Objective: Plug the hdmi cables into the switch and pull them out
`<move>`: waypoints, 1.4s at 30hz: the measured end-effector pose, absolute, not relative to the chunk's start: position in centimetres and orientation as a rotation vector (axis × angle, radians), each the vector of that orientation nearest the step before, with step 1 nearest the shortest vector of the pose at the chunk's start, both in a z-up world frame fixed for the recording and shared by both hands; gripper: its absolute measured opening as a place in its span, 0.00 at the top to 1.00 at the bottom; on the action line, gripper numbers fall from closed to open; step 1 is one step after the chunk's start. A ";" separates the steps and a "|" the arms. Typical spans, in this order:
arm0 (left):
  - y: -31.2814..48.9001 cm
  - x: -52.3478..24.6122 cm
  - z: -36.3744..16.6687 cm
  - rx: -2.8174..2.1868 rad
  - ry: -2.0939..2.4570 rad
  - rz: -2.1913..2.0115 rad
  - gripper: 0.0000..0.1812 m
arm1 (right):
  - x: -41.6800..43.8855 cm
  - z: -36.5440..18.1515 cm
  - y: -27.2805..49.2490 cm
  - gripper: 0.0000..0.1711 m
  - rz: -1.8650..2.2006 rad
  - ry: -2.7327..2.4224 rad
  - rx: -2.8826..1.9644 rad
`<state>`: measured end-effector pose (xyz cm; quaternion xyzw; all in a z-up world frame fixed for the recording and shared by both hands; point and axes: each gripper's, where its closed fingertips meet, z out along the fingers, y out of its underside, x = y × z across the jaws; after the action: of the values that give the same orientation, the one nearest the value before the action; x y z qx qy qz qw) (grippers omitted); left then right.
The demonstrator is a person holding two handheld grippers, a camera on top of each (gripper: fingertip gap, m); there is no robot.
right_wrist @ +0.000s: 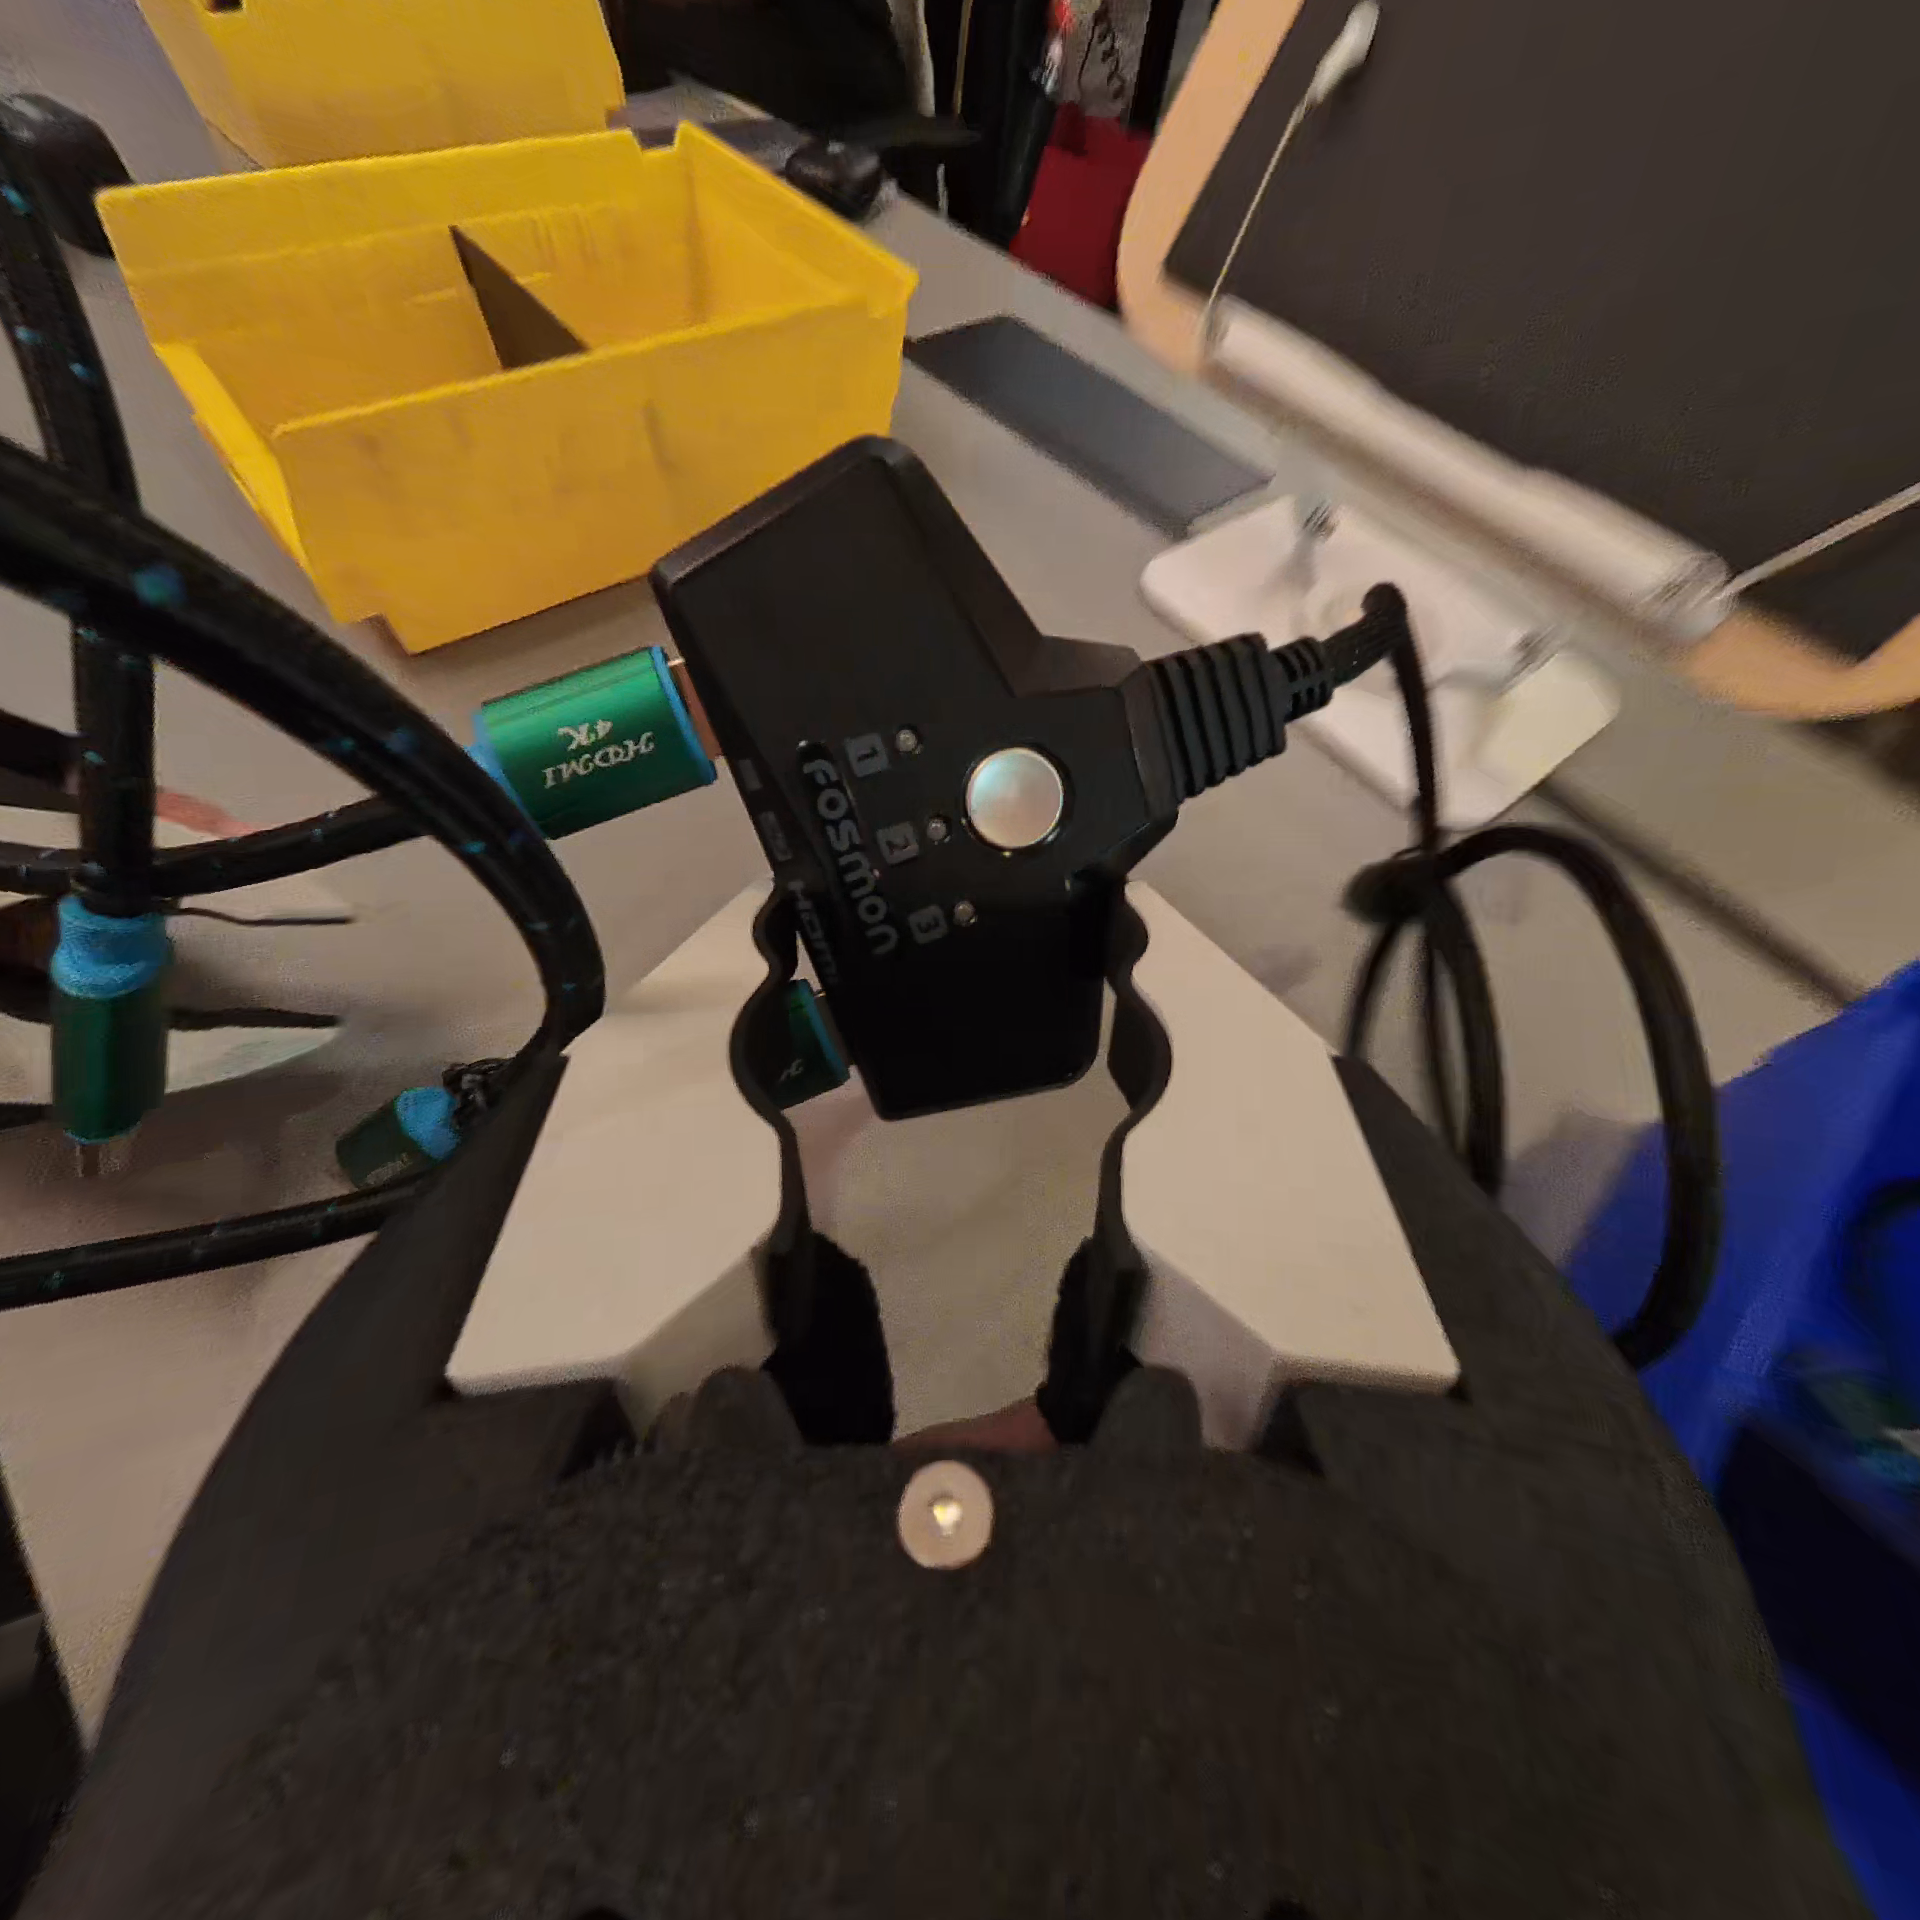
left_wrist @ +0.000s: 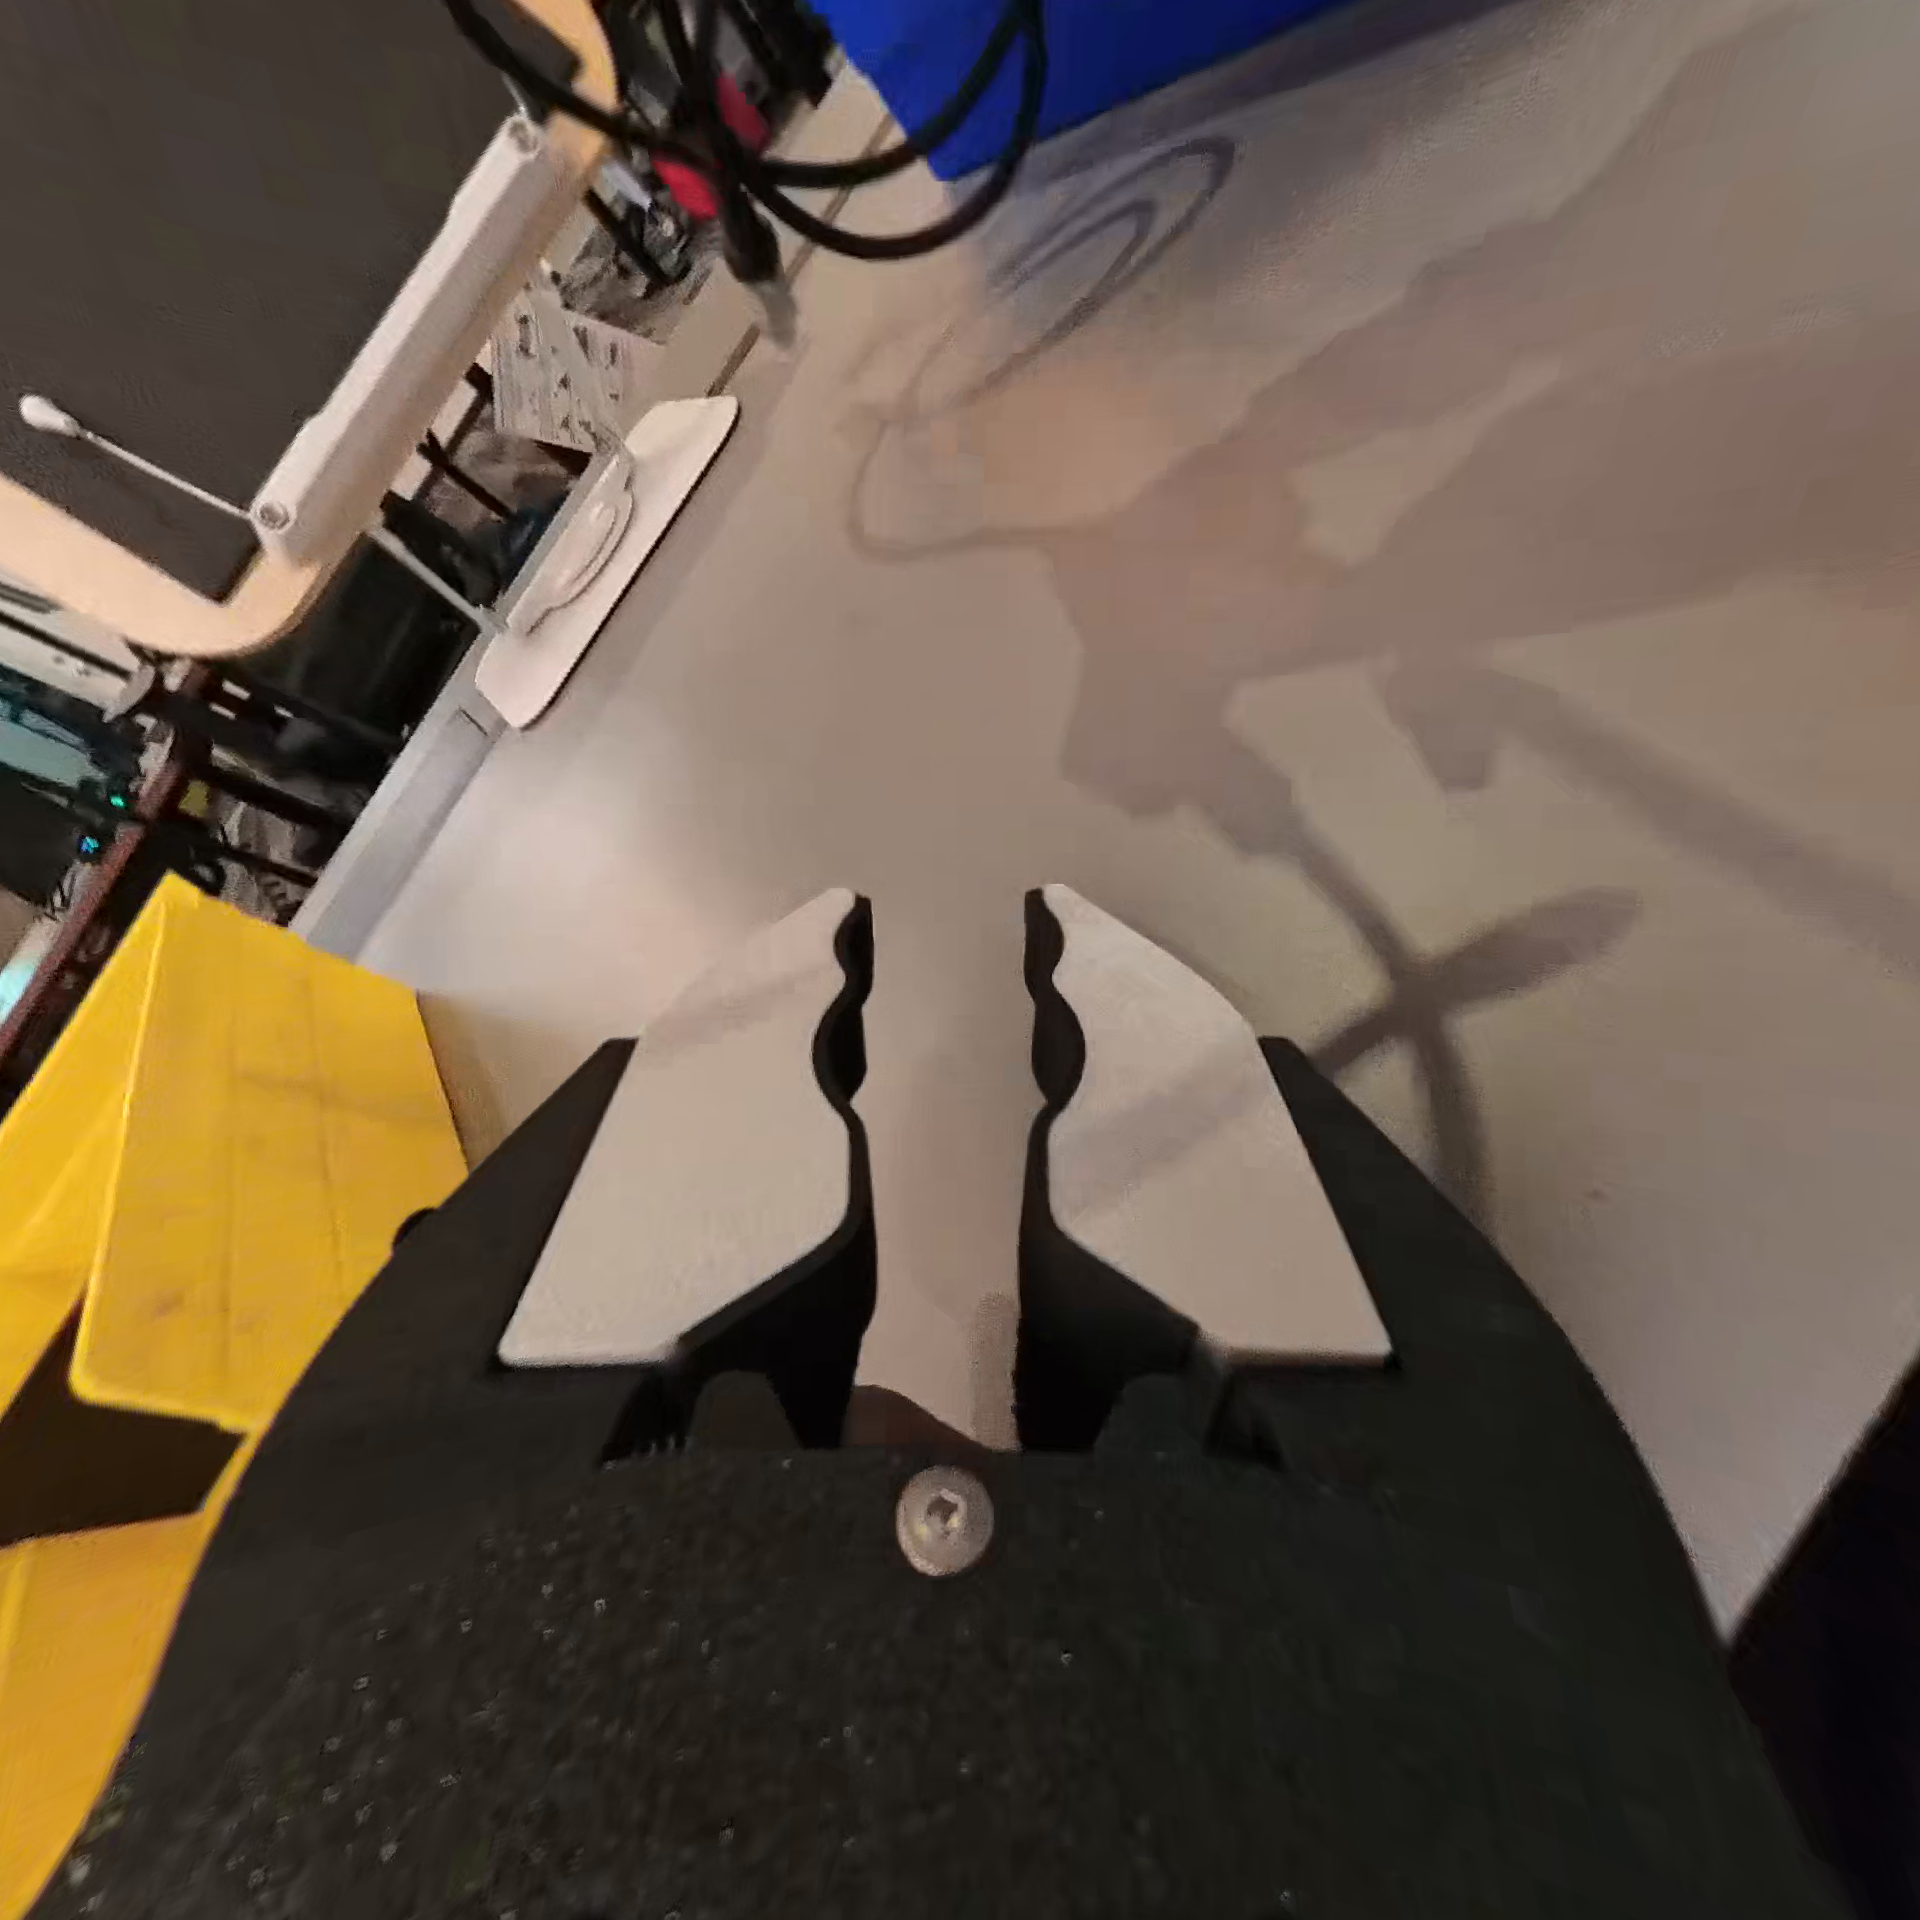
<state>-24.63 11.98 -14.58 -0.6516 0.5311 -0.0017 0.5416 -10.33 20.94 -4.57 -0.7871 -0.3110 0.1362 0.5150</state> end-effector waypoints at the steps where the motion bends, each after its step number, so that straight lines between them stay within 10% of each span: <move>1: 11.7 -24.9 -14.5 -1.562 1.249 -0.013 0.85 | -9.9 -2.5 21.2 0.66 0.263 -0.782 -1.861; 10: 11.5 -27.0 -13.7 -1.578 1.172 0.023 0.88 | 0.9 16.5 23.6 0.65 -0.309 -0.786 -1.673; 16: 12.3 -27.8 -13.0 -1.575 1.119 0.048 0.89 | 13.3 19.3 27.4 0.65 -0.919 -0.720 -1.588; 25: 12.5 -27.0 -13.1 -1.537 1.154 0.100 0.90 | 22.7 8.4 32.6 0.65 -1.702 -0.853 -1.333; 42: 12.1 -26.4 -13.5 -1.503 1.197 0.124 0.91 | 20.7 -3.1 34.0 0.65 -1.444 -1.103 -1.610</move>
<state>-26.38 12.07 -13.49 -0.6408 0.5102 0.0527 0.5713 20.66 33.98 -3.13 -0.6213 -0.4256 -0.5574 0.3494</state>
